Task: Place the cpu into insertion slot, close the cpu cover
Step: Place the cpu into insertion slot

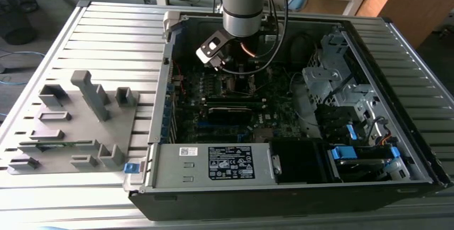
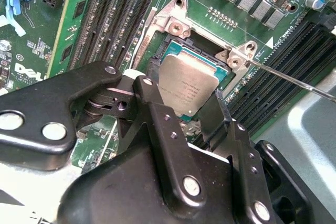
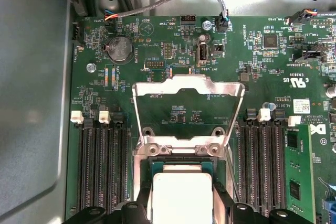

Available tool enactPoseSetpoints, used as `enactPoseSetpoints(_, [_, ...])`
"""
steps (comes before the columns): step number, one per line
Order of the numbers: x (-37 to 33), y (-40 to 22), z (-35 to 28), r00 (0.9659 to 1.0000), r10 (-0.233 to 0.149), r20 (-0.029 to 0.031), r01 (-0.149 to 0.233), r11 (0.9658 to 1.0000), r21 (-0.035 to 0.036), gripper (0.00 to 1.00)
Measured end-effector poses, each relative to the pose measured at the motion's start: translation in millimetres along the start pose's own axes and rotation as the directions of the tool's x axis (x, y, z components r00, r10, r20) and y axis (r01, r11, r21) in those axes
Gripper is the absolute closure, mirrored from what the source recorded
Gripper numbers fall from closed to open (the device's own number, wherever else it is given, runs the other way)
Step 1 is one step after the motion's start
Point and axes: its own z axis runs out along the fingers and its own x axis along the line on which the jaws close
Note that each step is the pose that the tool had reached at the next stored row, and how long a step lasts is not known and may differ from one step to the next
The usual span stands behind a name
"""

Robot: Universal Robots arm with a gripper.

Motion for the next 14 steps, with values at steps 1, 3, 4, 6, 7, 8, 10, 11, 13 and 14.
enactPoseSetpoints(1, [0.0, 0.0, 0.1, 1.0, 0.0, -0.0001, 0.0, 1.0, 0.0, 0.46])
enactPoseSetpoints(3, [0.0, 0.0, 0.1, 1.0, 0.0, -0.0002, 0.0, 1.0, -0.0001, 0.46])
enactPoseSetpoints(4, [0.0, 0.0, 0.3, 1.0, 0.0, -0.0002, 0.0, 1.0, -0.0001, 0.46])
enactPoseSetpoints(6, [0.1, 0.0, 1.3, 1.0, 0.0, -0.0005, 0.0, 1.0, -0.0008, 0.46])
enactPoseSetpoints(7, [0.0, -0.1, 1.6, 1.0, 0.0, -0.0003, 0.0, 1.0, -0.0003, 0.46])
enactPoseSetpoints(8, [-0.1, -0.2, 1.9, 1.0, 0.0, 0.0001, 0.0, 1.0, 0.0001, 0.46])
enactPoseSetpoints(10, [-0.1, -0.2, 2.0, 1.0, 0.0, 0.0004, 0.0, 1.0, 0.0003, 0.46])
enactPoseSetpoints(11, [-0.1, -0.2, 2.1, 1.0, 0.0, 0.0003, 0.0, 1.0, 0.0002, 0.46])
enactPoseSetpoints(13, [0.0, -0.2, 2.3, 1.0, 0.0, -0.0002, 0.0, 1.0, -0.0001, 0.46])
enactPoseSetpoints(14, [0.0, -0.2, 2.3, 1.0, 0.0, -0.0001, 0.0, 1.0, -0.0001, 0.46])
